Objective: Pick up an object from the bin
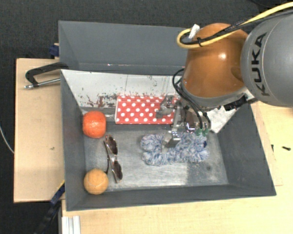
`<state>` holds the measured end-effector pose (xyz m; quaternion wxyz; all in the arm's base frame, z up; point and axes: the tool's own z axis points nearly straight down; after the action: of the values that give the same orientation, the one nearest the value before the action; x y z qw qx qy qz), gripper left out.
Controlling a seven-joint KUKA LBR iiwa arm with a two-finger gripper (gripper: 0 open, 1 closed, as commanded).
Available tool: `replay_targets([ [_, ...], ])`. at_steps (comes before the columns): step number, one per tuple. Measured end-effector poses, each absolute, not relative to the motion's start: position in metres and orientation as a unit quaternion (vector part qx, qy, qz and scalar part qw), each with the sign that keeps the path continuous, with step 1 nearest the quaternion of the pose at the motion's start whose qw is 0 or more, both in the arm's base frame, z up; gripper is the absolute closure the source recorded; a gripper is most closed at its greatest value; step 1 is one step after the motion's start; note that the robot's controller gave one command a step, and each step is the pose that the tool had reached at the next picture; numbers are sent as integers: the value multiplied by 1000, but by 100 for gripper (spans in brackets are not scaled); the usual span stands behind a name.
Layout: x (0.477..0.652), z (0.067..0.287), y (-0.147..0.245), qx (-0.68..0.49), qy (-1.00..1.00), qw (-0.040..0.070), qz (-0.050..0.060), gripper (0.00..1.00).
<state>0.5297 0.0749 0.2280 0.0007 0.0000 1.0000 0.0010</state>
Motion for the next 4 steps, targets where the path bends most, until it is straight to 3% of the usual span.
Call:
replay_targets([
  [1, 530, 228, 75, 0, 1000, 1, 1, 0],
  [2, 533, 202, 75, -45, 999, 3, 1, 0],
  [3, 527, 76, 50, -98, 995, 6, 2, 100],
  [4, 527, 76, 50, -98, 995, 6, 2, 100],
])
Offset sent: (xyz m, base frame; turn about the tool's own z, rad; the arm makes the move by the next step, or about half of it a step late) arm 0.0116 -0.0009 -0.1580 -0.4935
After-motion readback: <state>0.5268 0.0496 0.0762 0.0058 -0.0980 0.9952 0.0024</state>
